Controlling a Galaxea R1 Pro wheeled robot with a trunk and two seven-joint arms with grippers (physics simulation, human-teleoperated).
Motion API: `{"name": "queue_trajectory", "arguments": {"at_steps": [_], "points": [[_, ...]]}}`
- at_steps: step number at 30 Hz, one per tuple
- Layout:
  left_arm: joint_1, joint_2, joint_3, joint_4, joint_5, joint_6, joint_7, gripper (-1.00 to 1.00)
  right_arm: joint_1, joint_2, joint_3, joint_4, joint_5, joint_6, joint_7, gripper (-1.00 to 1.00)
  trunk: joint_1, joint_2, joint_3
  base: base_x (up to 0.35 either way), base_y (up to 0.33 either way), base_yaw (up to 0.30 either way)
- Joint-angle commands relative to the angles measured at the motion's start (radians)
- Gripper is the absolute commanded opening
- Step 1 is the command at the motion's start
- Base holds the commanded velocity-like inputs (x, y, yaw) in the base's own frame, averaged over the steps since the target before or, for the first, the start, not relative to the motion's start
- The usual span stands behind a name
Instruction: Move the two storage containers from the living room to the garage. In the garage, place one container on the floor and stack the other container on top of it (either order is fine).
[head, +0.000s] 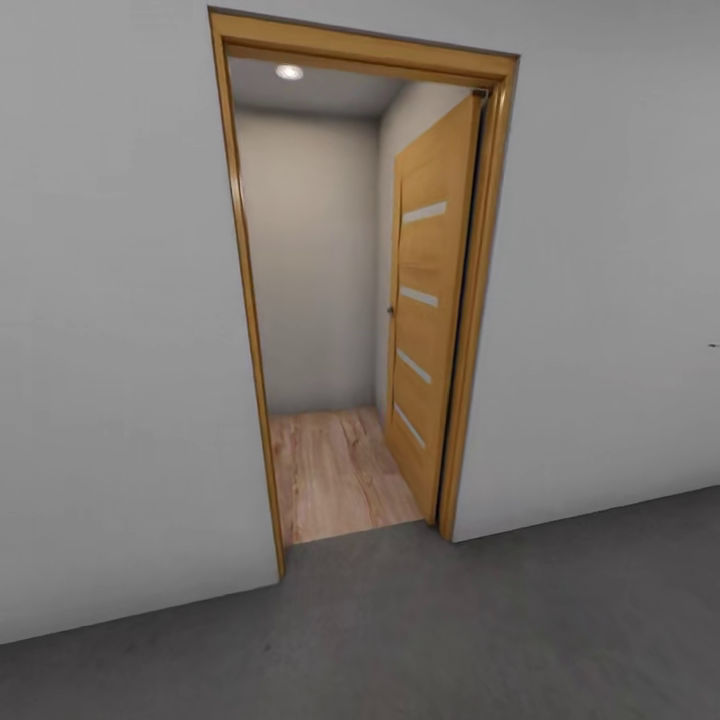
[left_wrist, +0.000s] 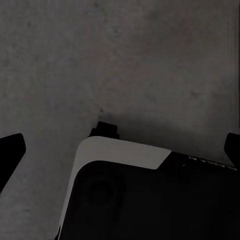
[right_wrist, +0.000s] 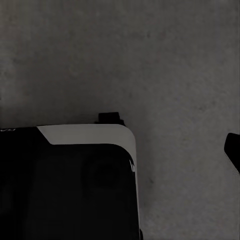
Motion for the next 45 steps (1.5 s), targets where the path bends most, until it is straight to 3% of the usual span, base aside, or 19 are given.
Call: {"name": "queue_trajectory", "arguments": {"at_steps": [1, 20, 45], "points": [[-0.001, 0.000, -0.009, 0.000, 0.008, -0.002, 0.002, 1.00, -0.001, 0.000, 0.009, 0.003, -0.010, -0.005, -0.002, 1.00, 0.001, -0.001, -0.001, 0.324, 0.000, 0.000], [-0.001, -0.001, -0.008, 0.001, 0.008, -0.002, 0.003, 1.00, -0.001, -0.006, 0.000, 0.003, -0.017, -0.007, -0.002, 1.00, 0.001, -0.001, -0.001, 0.322, -0.018, 0.000], [-0.001, 0.002, -0.008, 0.001, 0.009, -0.001, 0.002, 1.00, -0.001, -0.005, 0.018, 0.003, -0.005, -0.006, -0.001, 1.00, 0.001, -0.001, -0.001, 0.308, -0.101, 0.000]]}}
